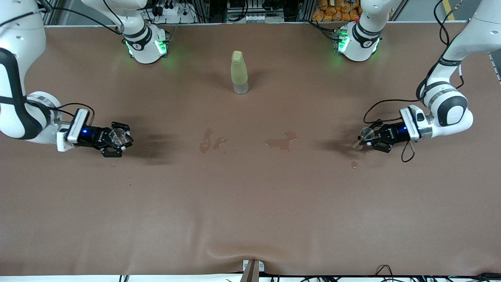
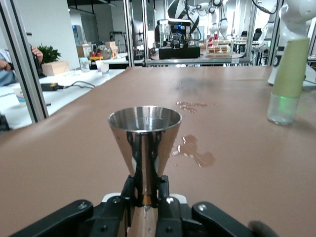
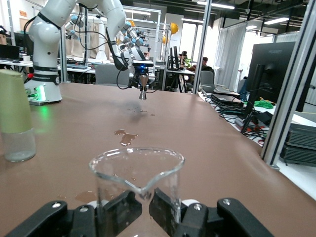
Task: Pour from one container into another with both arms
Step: 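Lower the beaker to the table while the left gripper lowers the jigger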
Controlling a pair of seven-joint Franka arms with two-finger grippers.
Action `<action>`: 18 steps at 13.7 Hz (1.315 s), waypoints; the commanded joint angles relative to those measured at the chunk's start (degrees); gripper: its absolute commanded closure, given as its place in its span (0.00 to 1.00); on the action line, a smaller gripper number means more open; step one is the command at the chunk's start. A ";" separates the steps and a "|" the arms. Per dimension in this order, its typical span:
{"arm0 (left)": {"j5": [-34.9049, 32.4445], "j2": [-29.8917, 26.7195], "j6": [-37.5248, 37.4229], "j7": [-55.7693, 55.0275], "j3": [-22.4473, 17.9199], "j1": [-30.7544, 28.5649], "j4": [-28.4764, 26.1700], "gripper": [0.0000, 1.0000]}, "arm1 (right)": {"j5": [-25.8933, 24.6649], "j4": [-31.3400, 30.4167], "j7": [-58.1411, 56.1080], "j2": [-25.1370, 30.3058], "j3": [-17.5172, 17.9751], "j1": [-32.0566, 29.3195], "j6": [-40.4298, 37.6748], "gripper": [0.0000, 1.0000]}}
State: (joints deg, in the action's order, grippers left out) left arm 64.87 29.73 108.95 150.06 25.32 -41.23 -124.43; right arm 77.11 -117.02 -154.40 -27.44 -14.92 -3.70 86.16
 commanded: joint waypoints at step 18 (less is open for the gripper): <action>-11.78 11.23 -2.51 -0.47 -3.17 -5.44 7.27 1.00 | -6.89 2.59 -16.63 -13.60 0.77 -7.37 -4.25 1.00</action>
State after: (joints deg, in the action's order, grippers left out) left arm 54.22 40.96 107.85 150.16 22.16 -46.43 -117.86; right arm 70.93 -115.64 -159.56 -38.75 -14.50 -9.24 82.63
